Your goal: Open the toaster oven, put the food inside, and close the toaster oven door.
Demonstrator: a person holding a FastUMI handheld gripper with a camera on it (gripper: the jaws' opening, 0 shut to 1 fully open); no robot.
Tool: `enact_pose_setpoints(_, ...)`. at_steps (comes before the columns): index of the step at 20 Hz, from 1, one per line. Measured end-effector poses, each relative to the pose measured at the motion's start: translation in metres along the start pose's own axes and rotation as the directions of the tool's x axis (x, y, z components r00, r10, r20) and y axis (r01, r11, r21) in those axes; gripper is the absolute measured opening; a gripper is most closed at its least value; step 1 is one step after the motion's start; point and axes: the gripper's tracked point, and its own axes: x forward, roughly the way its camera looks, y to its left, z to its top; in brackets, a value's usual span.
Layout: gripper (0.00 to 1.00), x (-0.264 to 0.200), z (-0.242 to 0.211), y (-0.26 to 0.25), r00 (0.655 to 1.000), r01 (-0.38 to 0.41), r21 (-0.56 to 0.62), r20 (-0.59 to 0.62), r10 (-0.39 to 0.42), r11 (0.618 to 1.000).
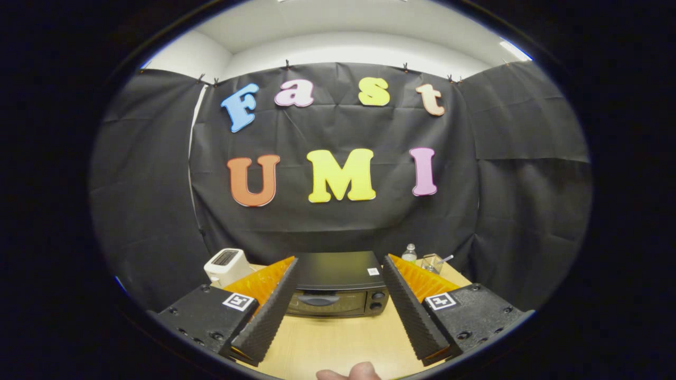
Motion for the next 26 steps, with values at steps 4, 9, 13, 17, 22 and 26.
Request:
enact_pose_setpoints(4, 1.0, 0.022, -0.007, 0.005, 1.0, -0.023, 0.012, -0.018, 0.023, 1.0)
enact_pose_setpoints(9, 1.0, 0.066, -0.029, 0.015, 0.996, -0.058, 0.011, -0.071, 0.058, 0.998)
enact_pose_setpoints(13, 1.0, 0.114, -0.064, 0.021, 0.988, -0.079, -0.005, -0.134, 0.078, 0.997)
enact_pose_setpoints(17, 1.0, 0.159, -0.112, 0.031, 0.97, -0.108, -0.019, -0.222, 0.101, 0.994)
enact_pose_setpoints(22, 1.0, 0.196, -0.167, 0.038, 0.942, -0.113, -0.027, -0.322, 0.098, 0.993)
enact_pose_setpoints(26, 1.0, 0.217, -0.197, 0.039, 0.922, -0.104, -0.041, -0.379, 0.081, 0.994)
